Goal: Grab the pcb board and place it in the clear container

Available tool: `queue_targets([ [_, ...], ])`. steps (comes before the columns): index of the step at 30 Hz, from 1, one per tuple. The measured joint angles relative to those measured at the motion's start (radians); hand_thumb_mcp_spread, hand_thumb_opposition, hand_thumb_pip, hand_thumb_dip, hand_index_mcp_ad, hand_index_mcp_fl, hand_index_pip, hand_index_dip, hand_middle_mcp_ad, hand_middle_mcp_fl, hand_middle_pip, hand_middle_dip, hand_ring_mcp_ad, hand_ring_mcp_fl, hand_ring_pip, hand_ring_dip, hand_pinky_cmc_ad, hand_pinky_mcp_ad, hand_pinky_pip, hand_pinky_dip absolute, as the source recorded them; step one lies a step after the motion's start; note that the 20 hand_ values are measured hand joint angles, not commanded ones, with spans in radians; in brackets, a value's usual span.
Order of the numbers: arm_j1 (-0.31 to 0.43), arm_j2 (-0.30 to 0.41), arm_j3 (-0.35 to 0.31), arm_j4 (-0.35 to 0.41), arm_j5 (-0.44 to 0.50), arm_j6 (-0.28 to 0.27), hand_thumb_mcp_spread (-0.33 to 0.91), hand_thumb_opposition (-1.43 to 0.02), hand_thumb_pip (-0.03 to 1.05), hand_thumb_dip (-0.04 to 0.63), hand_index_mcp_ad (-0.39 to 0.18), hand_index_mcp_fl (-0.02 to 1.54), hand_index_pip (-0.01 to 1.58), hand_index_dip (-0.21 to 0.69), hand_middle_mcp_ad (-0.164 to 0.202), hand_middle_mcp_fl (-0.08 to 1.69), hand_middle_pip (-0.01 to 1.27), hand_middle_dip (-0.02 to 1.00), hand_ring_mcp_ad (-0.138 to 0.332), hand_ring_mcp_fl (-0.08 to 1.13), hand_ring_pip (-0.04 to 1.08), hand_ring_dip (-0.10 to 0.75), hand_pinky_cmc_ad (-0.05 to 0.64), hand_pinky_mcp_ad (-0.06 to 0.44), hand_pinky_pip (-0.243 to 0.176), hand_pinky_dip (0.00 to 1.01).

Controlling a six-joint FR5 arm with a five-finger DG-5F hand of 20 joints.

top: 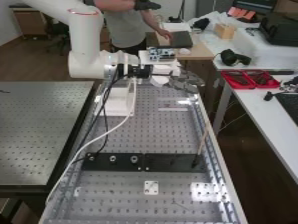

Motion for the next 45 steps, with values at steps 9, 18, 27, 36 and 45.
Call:
queue_targets([
  [9,-0.095,0.186,-0.063,-0.047,0.057,-0.018,0.58,-0.86,0.39,0.298,-0.129,0.24,0.95,0.339,-0.031,0.17,0.13,0.19,0.082,0.03,0.11,0.056,0.360,0.204,-0.012,0.16],
  [18,-0.167,0.342,-0.097,-0.140,0.143,-0.028,0.58,-0.85,0.36,0.298,-0.129,0.28,0.83,0.367,-0.031,0.18,0.13,0.19,0.082,0.03,0.10,0.056,0.358,0.208,-0.012,0.16],
  [27,-0.175,0.401,-0.113,-0.169,0.185,-0.077,0.58,-0.84,0.35,0.298,-0.129,0.30,0.74,0.389,-0.028,0.18,0.13,0.19,0.082,0.03,0.10,0.056,0.360,0.208,-0.012,0.16],
  [36,-0.165,0.414,-0.100,-0.182,0.188,-0.095,0.58,-0.84,0.34,0.302,-0.129,0.32,0.69,0.414,-0.031,0.19,0.13,0.19,0.082,0.03,0.10,0.056,0.354,0.208,-0.012,0.16],
  [45,-0.154,0.393,-0.084,-0.200,0.179,-0.096,0.58,-0.84,0.34,0.302,-0.126,0.34,0.64,0.421,-0.031,0.18,0.13,0.19,0.082,0.03,0.11,0.056,0.354,0.208,-0.012,0.16],
])
